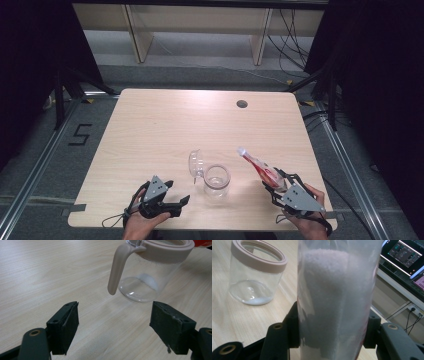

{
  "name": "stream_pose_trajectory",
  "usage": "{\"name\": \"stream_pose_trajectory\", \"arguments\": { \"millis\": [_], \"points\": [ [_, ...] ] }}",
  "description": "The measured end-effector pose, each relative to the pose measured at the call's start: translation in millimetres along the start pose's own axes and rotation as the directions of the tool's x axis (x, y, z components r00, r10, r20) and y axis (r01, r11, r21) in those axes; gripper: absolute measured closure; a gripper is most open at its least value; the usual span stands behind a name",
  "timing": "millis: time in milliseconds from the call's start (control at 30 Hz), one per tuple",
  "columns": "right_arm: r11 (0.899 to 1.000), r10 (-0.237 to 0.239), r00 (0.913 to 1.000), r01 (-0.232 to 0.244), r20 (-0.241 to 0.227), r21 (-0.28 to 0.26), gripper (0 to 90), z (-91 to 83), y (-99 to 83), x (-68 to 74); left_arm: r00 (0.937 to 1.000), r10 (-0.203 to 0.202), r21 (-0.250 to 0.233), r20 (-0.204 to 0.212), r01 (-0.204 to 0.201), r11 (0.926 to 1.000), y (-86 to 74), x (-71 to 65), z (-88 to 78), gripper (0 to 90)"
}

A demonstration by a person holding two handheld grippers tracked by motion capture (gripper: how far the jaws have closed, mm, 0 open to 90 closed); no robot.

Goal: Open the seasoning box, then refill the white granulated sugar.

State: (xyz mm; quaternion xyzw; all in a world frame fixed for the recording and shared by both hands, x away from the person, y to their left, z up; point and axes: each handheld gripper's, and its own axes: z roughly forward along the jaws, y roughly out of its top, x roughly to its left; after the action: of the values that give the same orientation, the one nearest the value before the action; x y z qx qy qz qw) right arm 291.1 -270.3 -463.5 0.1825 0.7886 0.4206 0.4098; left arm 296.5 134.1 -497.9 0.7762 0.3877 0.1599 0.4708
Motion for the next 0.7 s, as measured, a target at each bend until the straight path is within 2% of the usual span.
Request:
{"name": "stream_pose_trajectory", "arguments": {
  "millis": [133,267,300,367,400,500,567,633,700],
  "points": [
    [1.000,-0.004,1.0000,0.004,0.004,0.006,48.5,0.1,-0.5,-0.8,1.0000,0.005,0.002,0.000,-0.005,1.0000,0.0,0.3,0.0,22.4],
    [1.000,0.003,1.0000,-0.003,0.005,0.012,48.5,0.3,0.0,1.1,0.9999,-0.008,-0.011,0.008,0.009,0.9999,-0.7,-0.6,-0.1,22.4],
    [1.000,-0.018,0.9998,0.018,0.004,0.011,48.5,0.6,0.5,0.7,0.9999,-0.012,-0.011,0.008,0.012,0.9999,-0.9,-0.5,0.0,22.3],
    [1.000,-0.020,0.9998,0.020,0.008,0.015,48.5,0.0,0.9,1.8,0.9999,-0.015,-0.009,0.005,0.015,0.9999,-0.8,-0.4,0.0,22.3],
    [0.999,-0.041,0.9991,0.041,0.006,0.015,48.6,-0.1,1.4,1.7,0.9999,-0.014,-0.009,0.005,0.014,0.9999,-0.8,-0.5,0.1,22.3],
    [0.998,-0.058,0.9983,0.058,0.010,0.022,48.6,0.3,1.3,2.7,1.0000,0.001,-0.003,-0.001,-0.001,1.0000,-0.4,-0.2,-0.4,22.3],
    [0.995,-0.091,0.9958,0.090,0.014,0.034,48.6,0.5,0.3,2.8,1.0000,-0.009,-0.005,-0.001,0.009,0.9999,-0.6,-1.2,0.0,22.3],
    [0.995,-0.086,0.9962,0.086,0.009,0.045,48.6,0.4,-0.2,5.3,1.0000,-0.006,-0.006,0.007,0.006,1.0000,-1.0,-0.7,0.1,22.3],
    [0.994,-0.104,0.9945,0.103,0.011,0.044,48.6,0.9,0.6,5.3,0.9999,-0.009,-0.009,0.008,0.009,0.9999,-1.5,-0.7,-0.4,22.2]
  ]
}}
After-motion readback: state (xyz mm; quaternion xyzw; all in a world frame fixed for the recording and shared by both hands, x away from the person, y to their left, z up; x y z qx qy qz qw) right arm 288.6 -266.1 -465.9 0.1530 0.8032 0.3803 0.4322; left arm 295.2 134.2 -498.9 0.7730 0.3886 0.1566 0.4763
